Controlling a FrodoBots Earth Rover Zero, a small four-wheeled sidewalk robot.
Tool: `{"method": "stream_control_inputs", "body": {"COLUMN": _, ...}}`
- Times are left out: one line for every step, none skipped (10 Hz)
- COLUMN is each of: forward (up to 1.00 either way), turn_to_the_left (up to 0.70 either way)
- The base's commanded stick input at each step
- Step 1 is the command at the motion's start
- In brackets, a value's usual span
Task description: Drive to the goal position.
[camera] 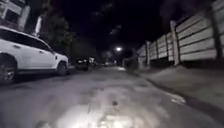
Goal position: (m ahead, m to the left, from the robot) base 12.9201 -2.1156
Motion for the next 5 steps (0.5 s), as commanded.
{"method": "stream_control_inputs", "body": {"forward": 0.5, "turn_to_the_left": 0.0}}
{"method": "stream_control_inputs", "body": {"forward": 0.5, "turn_to_the_left": 0.0}}
{"method": "stream_control_inputs", "body": {"forward": 0.5, "turn_to_the_left": -0.03}}
{"method": "stream_control_inputs", "body": {"forward": 0.5, "turn_to_the_left": -0.5}}
{"method": "stream_control_inputs", "body": {"forward": 0.5, "turn_to_the_left": -0.5}}
